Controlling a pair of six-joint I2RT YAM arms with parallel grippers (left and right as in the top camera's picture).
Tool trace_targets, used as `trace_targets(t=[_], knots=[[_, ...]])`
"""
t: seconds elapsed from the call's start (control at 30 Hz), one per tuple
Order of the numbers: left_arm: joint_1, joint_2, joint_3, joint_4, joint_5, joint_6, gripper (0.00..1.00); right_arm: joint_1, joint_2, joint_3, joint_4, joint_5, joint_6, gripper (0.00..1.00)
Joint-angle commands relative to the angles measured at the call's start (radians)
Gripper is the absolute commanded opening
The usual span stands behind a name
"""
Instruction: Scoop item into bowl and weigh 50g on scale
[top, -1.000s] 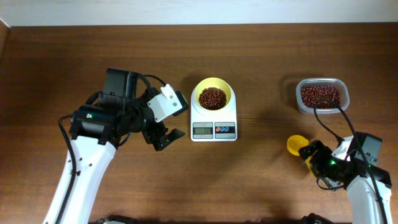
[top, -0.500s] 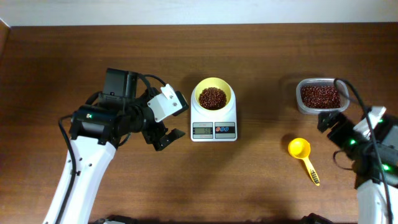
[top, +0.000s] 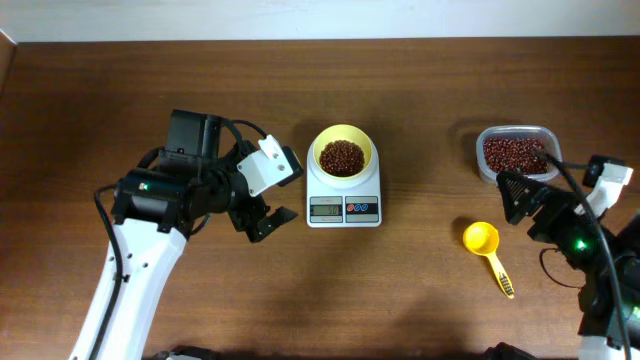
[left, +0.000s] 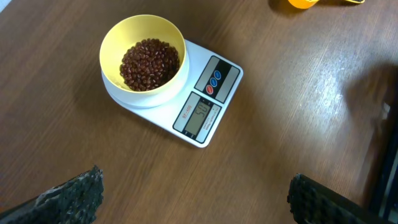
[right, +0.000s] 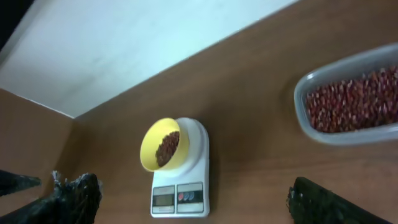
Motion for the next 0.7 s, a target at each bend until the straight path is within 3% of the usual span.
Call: trace_targets(t=[0.0,0.17,0.3,0.43,0.67], knots=[[-0.002,0.0,-0.005,0.001,0.018,-0.012,0.99,-0.003,0.021,0.01,-0.023,0.009,-0.01,0.99],[-0.002,0.0,-0.005,0.001,0.017,-0.013,0.99,-0.002,0.031,0.01,-0.022,-0.041,-0.023,0.99],[-0.002,0.0,-0.005,0.001,0.018,-0.012,0.99,-0.002,0.001,0.01,-0.049,-0.192,-0.337,0.99],[-0.002,0.0,-0.005,0.001,0.018,-0.013,0.99,-0.002,-0.049,0.006,-0.093,-0.191,-0.434,0.99],[-0.002,0.0,-0.005,0.001,0.017,-0.013,0.99,0.203,-0.219,-0.082,-0.017,0.144,-0.433,0.99]])
